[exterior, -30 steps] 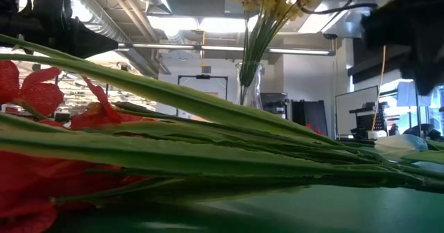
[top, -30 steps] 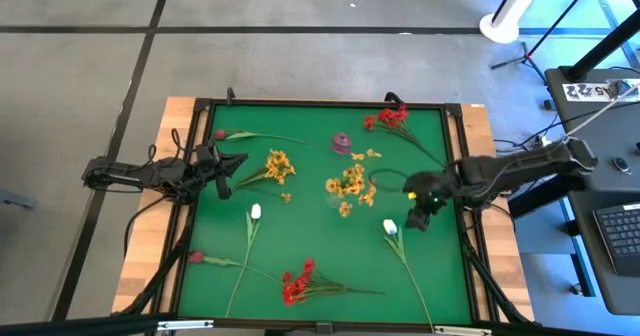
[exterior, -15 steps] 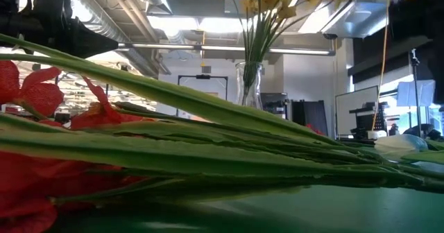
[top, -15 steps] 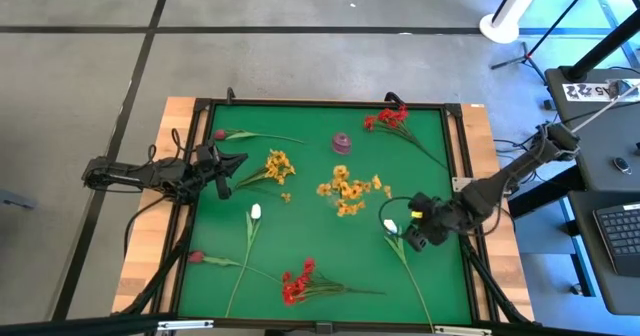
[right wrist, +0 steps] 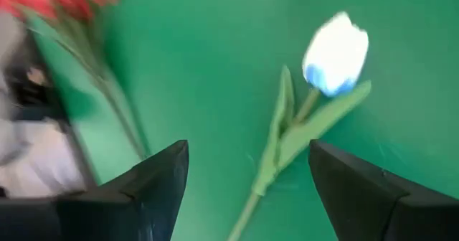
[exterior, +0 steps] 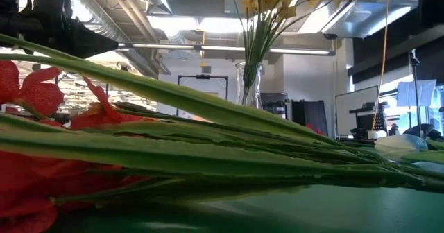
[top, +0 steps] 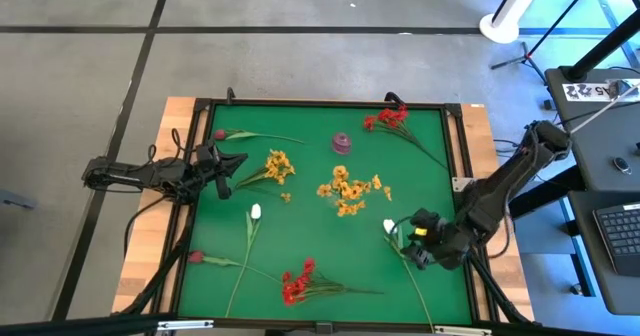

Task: Sort flowers into vase by color
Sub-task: Put the right white tulip into the transparent vase

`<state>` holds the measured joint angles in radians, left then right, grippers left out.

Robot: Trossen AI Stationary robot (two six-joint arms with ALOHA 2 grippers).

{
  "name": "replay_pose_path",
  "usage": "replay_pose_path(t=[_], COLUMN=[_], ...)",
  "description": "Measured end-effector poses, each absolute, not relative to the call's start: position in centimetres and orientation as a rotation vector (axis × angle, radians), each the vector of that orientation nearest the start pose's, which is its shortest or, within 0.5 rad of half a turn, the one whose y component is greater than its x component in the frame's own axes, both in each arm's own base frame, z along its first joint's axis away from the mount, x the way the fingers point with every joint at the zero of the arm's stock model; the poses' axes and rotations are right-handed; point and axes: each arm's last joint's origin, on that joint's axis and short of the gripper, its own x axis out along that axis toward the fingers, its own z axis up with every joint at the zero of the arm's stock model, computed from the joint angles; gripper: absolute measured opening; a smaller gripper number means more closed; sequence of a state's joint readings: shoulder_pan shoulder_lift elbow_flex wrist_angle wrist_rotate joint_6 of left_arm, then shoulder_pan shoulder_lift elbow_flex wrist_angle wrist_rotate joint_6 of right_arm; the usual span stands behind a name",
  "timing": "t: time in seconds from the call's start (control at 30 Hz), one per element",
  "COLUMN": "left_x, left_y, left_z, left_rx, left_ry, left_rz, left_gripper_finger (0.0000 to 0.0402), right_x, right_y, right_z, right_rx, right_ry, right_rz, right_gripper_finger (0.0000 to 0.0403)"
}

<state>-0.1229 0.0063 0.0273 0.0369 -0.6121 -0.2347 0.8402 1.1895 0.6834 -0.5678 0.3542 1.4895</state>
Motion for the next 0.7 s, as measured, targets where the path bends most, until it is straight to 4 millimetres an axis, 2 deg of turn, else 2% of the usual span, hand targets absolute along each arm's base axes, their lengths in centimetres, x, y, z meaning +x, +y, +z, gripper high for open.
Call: replay_pose_path(t=[0.27, 0.7], left_x=[9.2, 9.2], left_y=[0.5, 0.5], left_z=[17.6, 17.6], left_rx=[-0.254, -0.254], left_ry=[-0.112, -0.113], left_rz=[0.48, 0.481], left_gripper_finger=[0.0, 0.0], right_x=[15.9, 16.9], right_y=[16.3, 17.3], right_z=[16.4, 13.2], right_rx=[0.688, 0.555], right_ry=[1.081, 1.09], right_rz=[-0.37, -0.417], right_gripper_finger=[0.0285, 0.0284])
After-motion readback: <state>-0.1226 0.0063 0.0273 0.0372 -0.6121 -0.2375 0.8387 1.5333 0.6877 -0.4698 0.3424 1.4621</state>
